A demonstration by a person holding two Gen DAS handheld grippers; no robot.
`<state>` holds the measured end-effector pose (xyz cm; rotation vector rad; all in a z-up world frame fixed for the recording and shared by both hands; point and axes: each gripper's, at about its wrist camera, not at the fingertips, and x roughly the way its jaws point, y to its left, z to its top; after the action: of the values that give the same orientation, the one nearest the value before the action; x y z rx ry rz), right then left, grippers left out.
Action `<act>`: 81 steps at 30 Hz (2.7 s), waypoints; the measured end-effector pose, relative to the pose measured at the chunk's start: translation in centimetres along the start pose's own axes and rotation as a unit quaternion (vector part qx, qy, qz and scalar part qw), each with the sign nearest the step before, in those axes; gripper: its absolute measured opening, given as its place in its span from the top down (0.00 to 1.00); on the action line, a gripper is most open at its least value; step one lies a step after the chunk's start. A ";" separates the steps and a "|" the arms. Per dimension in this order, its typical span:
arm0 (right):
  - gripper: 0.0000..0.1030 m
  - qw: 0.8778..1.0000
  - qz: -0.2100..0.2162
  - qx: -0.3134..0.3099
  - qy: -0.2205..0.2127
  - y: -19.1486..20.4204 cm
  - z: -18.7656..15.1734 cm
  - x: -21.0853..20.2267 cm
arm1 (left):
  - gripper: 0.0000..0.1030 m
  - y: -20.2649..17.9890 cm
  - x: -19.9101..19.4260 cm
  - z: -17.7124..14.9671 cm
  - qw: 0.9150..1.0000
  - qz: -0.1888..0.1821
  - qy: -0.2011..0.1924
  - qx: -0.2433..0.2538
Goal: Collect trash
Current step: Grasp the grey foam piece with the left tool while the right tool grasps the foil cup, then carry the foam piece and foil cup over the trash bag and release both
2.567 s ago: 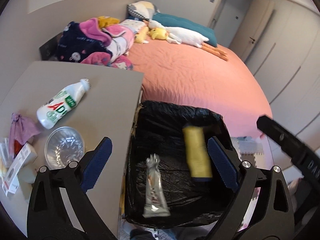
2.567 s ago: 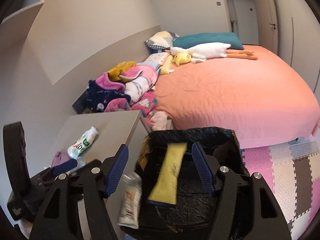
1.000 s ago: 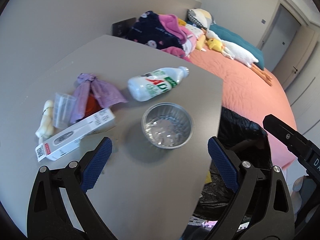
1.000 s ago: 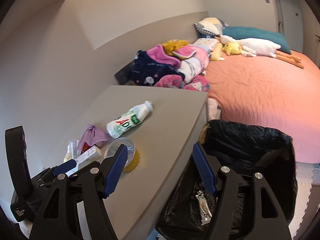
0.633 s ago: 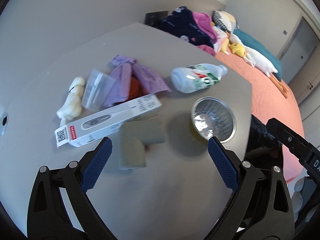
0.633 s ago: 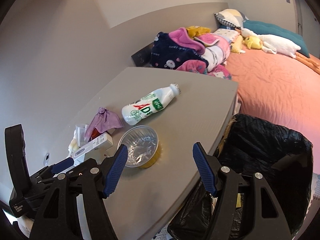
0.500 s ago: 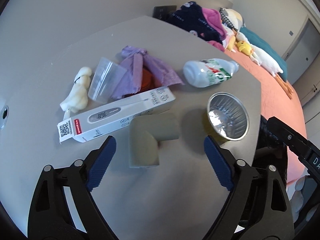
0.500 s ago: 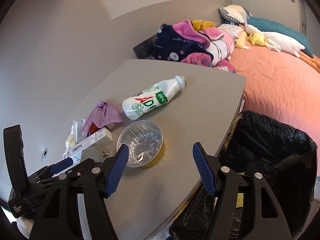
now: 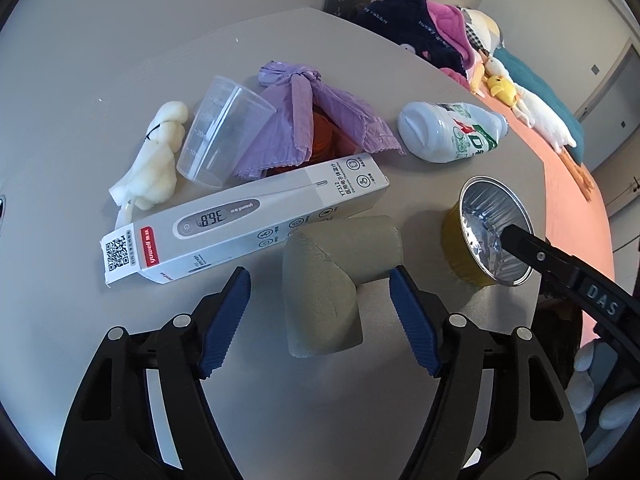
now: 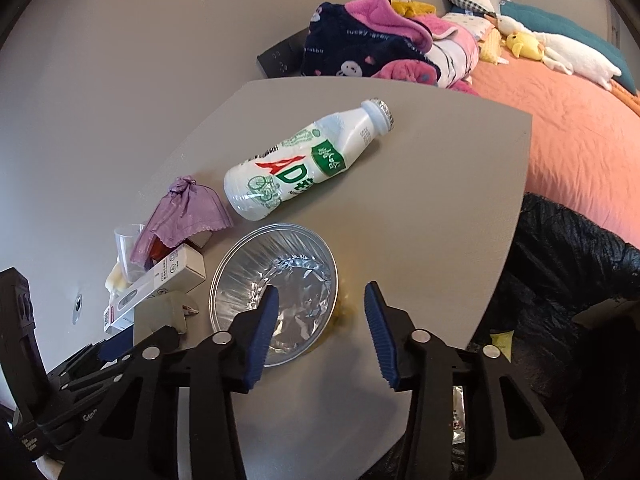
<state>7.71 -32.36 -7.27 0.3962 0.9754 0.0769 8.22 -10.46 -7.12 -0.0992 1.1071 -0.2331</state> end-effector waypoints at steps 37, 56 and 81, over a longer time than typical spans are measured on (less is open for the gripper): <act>0.93 0.997 0.015 0.021 -0.070 -2.1 1.0 -8.9 | 0.62 -4.6 -5.3 1.8 0.993 -0.097 -0.059 0.038; 0.93 0.990 -0.031 0.070 -0.118 -7.5 -0.6 -14.4 | 0.62 -12.6 -5.4 1.6 0.980 -0.152 -0.047 0.123; 0.93 0.970 -0.097 0.158 -0.155 -15.3 -4.3 -20.8 | 0.61 -22.7 -5.2 -1.0 0.948 -0.221 -0.015 0.229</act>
<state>-9.30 -50.27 1.48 0.5839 0.7109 -0.3140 1.96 -31.22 1.39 0.0663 0.9652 -0.8830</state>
